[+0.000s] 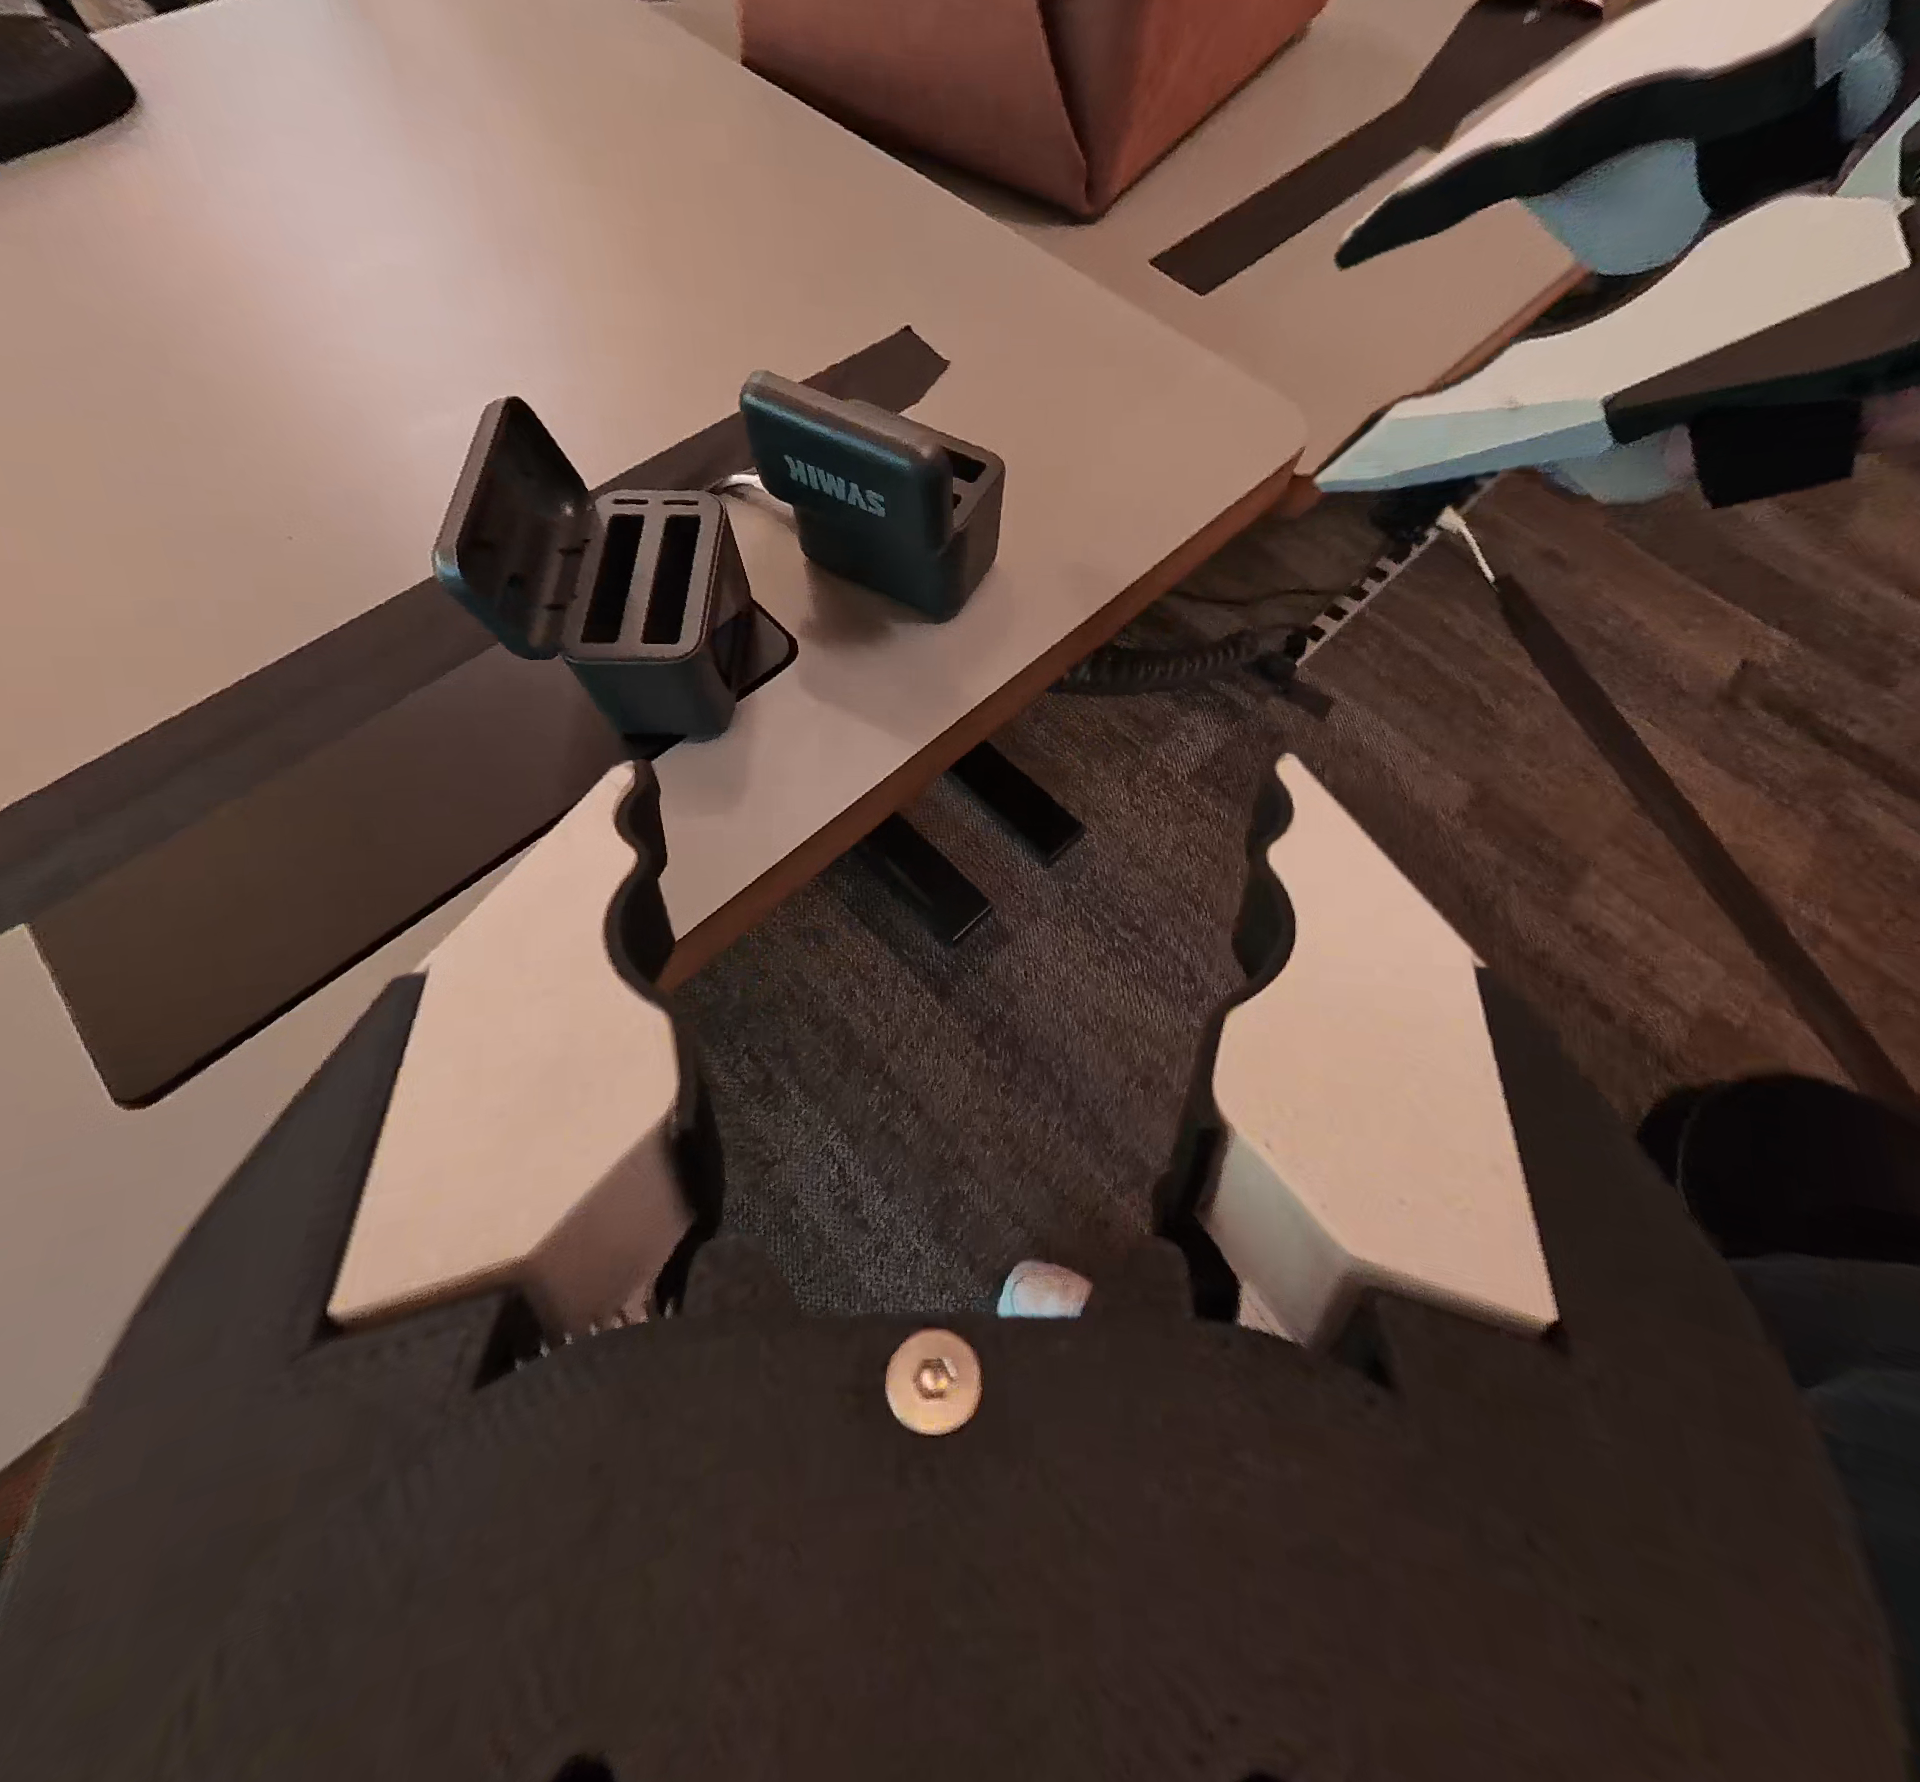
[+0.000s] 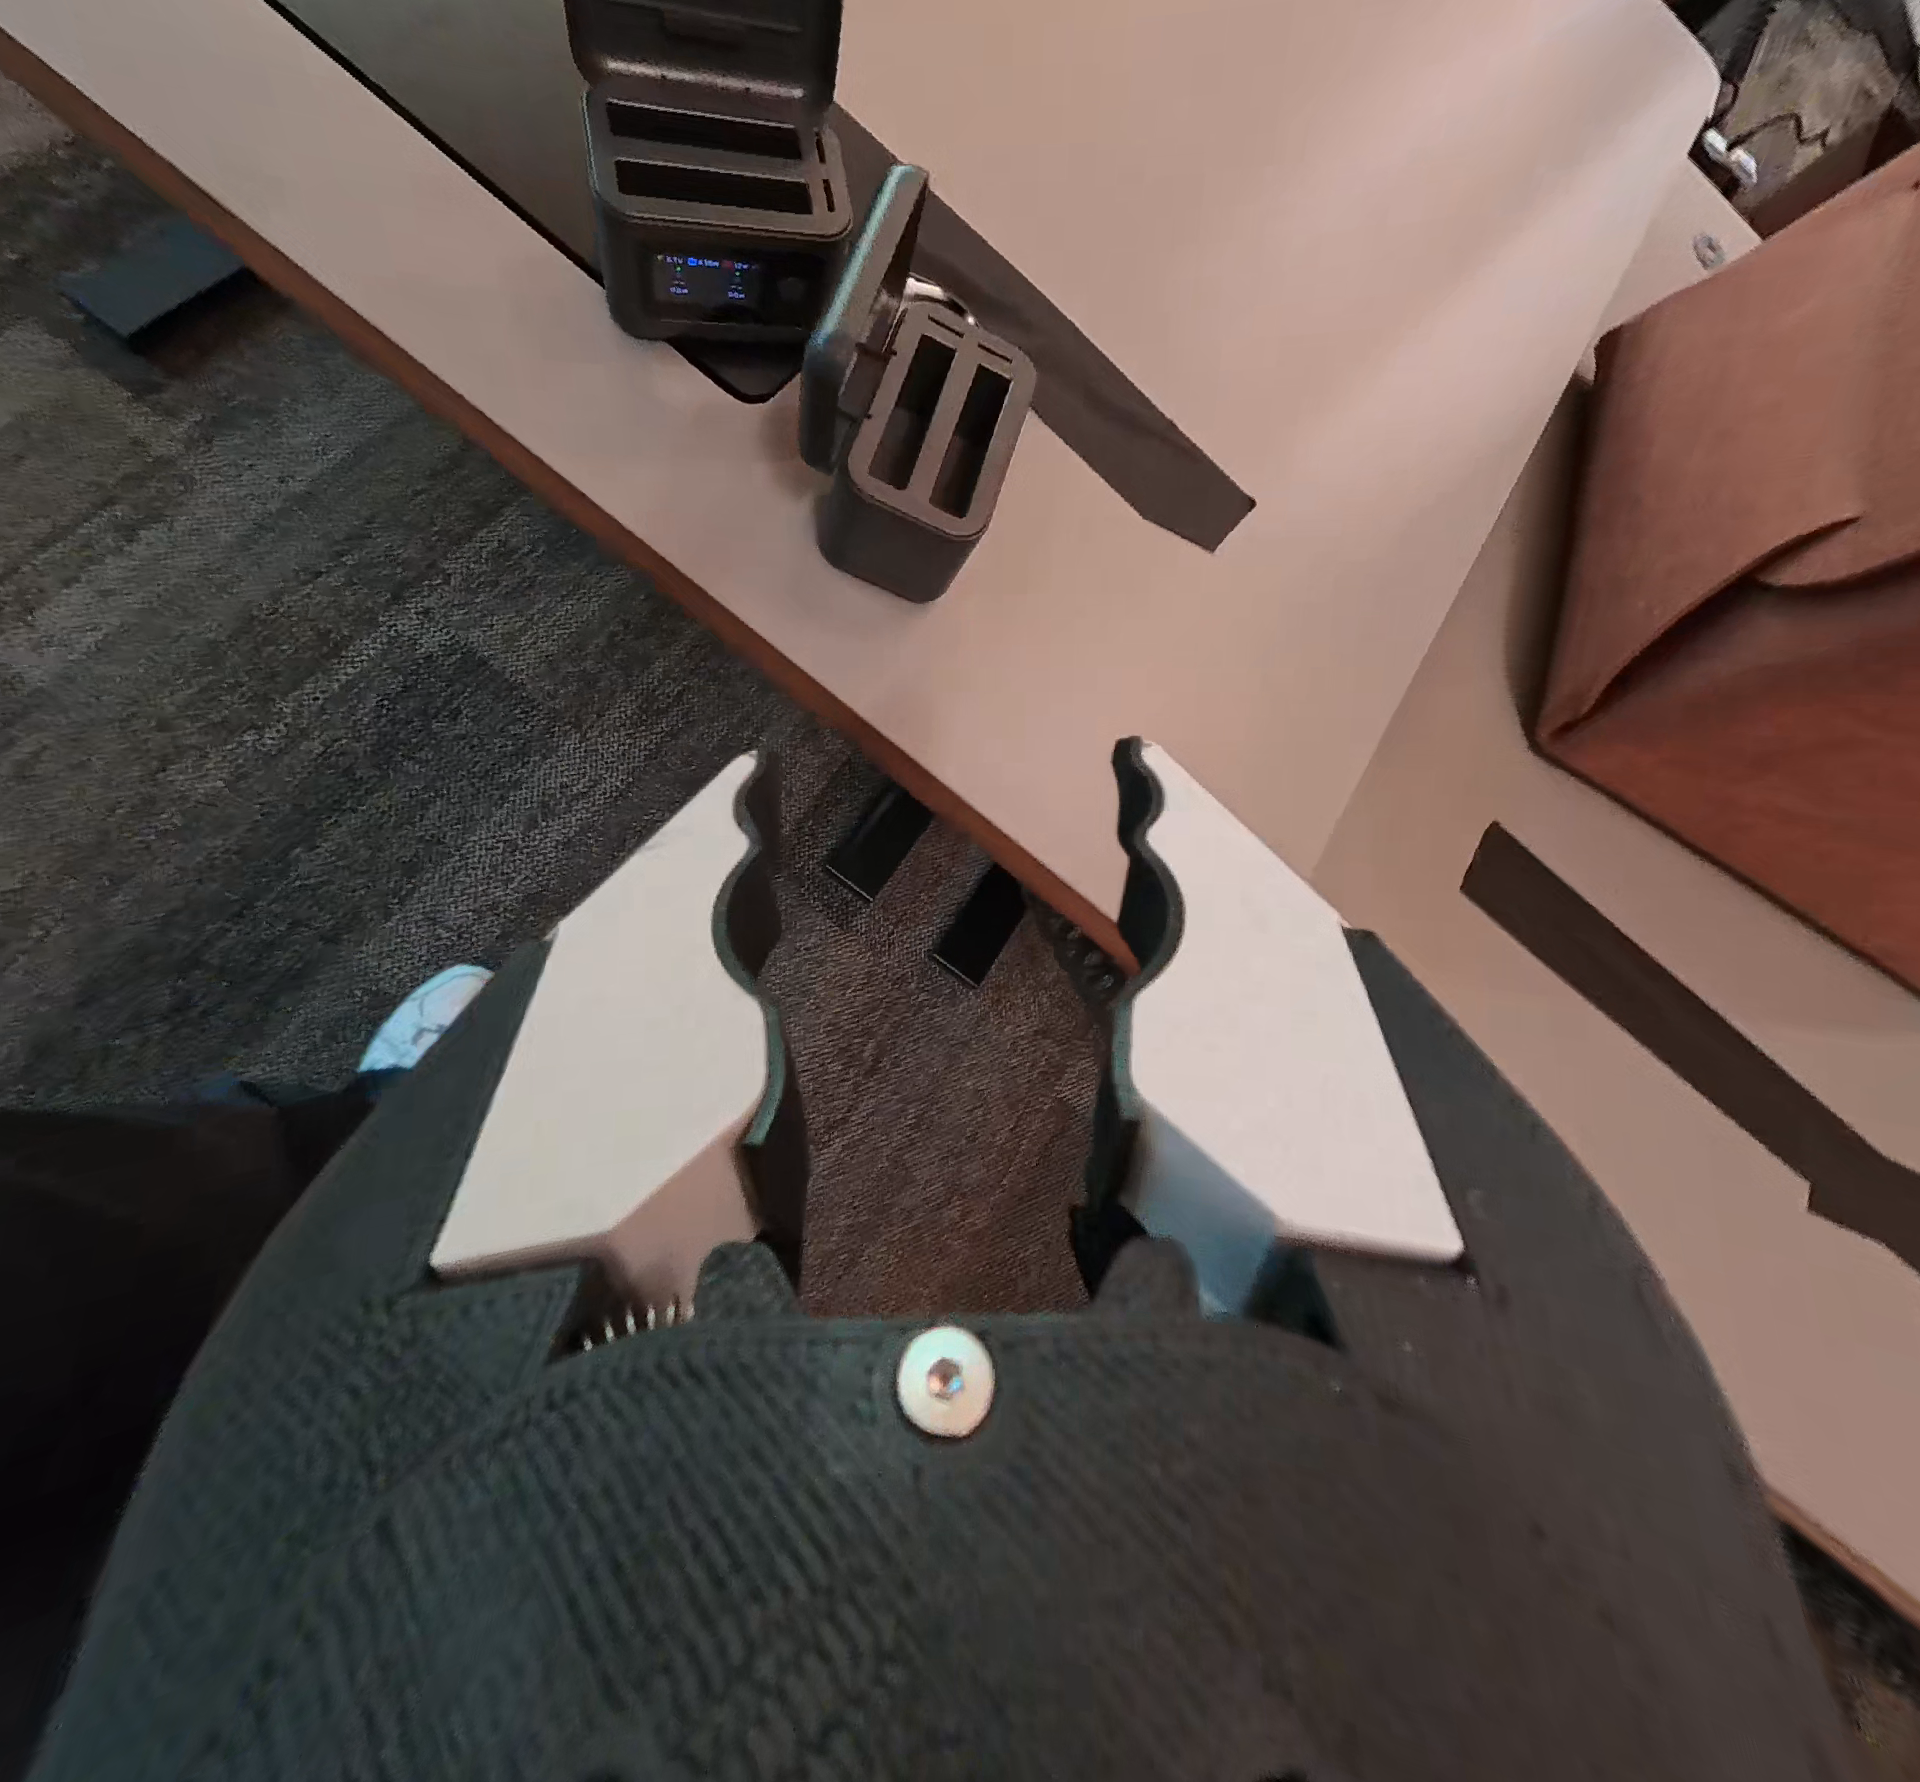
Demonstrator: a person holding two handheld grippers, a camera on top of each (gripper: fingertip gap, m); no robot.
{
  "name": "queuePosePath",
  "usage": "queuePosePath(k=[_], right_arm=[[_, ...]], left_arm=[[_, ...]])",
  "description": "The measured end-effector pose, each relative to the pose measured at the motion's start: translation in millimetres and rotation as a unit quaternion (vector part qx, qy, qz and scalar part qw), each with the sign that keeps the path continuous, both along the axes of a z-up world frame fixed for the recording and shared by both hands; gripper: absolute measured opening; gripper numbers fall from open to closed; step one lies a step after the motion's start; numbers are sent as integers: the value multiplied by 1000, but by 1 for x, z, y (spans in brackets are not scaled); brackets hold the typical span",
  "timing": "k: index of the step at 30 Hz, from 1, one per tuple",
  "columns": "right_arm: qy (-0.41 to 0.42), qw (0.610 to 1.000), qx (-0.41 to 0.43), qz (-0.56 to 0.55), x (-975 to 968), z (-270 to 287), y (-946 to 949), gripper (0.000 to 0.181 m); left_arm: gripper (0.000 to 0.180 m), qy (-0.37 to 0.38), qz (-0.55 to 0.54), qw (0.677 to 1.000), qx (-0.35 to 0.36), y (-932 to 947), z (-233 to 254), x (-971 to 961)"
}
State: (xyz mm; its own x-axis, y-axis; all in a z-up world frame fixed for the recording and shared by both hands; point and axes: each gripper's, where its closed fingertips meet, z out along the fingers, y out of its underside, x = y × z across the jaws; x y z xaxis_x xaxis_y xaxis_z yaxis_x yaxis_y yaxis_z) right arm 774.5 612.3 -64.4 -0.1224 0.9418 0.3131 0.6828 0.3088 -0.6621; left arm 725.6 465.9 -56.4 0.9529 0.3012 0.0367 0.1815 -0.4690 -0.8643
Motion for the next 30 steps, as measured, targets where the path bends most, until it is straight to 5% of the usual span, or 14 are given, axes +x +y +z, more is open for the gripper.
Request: queuePosePath(k=[30], right_arm=[[-13, 959, 3, 282, -23, -13, 72, 65]], left_arm=[[110, 17, 260, 965, -6, 70, -8, 53]])
